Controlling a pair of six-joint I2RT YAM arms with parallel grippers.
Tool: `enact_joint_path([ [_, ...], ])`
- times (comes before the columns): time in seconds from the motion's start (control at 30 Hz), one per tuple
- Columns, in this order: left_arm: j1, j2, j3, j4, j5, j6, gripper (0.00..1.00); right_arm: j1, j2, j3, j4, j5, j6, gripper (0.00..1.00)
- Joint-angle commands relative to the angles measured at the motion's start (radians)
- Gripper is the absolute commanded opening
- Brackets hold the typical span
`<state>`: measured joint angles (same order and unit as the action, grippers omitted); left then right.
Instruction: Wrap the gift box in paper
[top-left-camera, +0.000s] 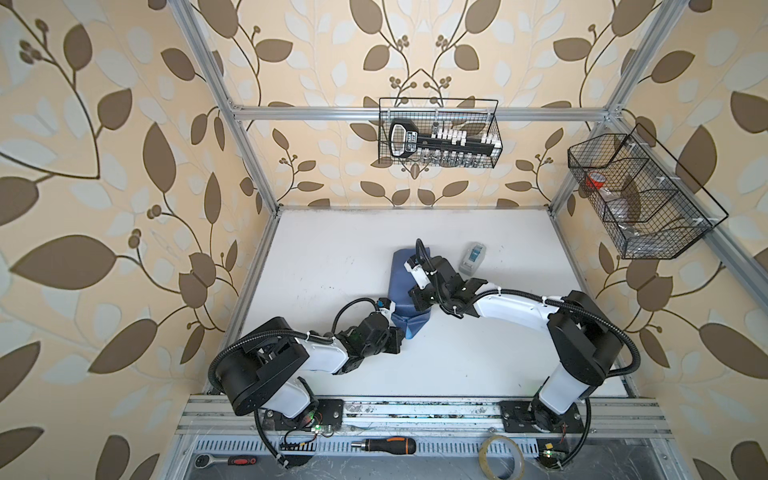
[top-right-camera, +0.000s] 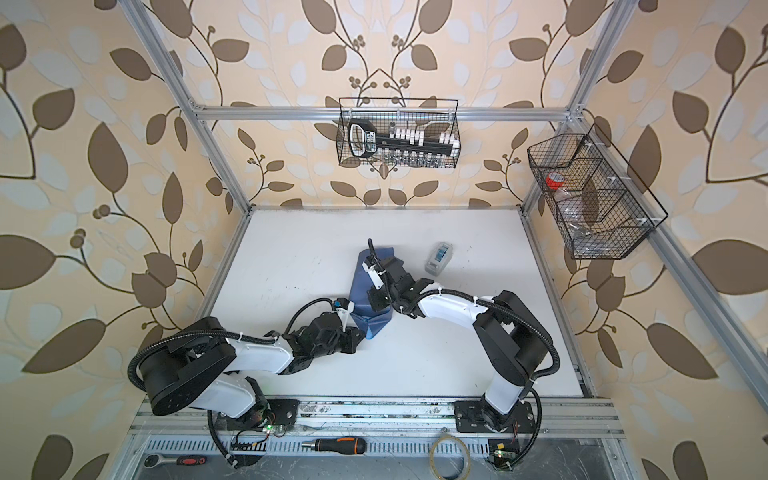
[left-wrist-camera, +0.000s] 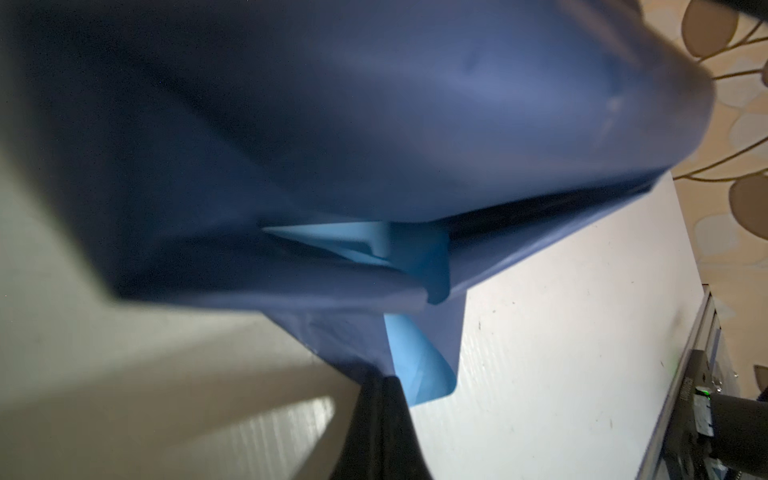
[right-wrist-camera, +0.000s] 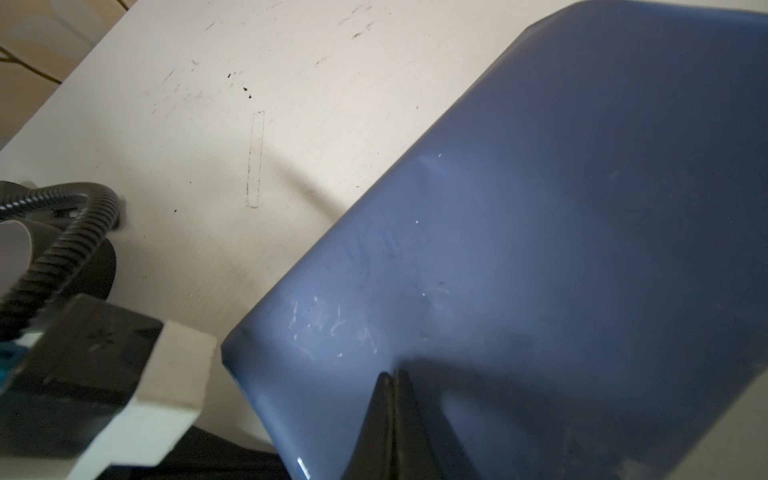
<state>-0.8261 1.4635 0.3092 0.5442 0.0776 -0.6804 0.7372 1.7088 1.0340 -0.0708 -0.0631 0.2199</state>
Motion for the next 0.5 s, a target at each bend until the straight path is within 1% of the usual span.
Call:
enact_joint_path([
  [0.0,-0.031,0.03,-0.046,-0.183,0.012,-0.02,0.02,0.005,0.045,-0.017,-0.075,-0.021,-0.006,0.04],
  [0.23,-0.051,0.031,-0.052,-0.173,0.008,-0.037,0.02,0.006,0.045,-0.017,-0.075,-0.021,-0.004,0.04],
  [0.4,-0.041,-0.014,-0.029,-0.226,-0.031,-0.022,0.02,0.007,0.049,-0.014,-0.075,-0.021,-0.003,0.04],
  [0.47,-0.014,-0.07,-0.015,-0.242,-0.011,-0.008,0.03,0.007,0.051,-0.011,-0.078,-0.021,-0.004,0.04],
])
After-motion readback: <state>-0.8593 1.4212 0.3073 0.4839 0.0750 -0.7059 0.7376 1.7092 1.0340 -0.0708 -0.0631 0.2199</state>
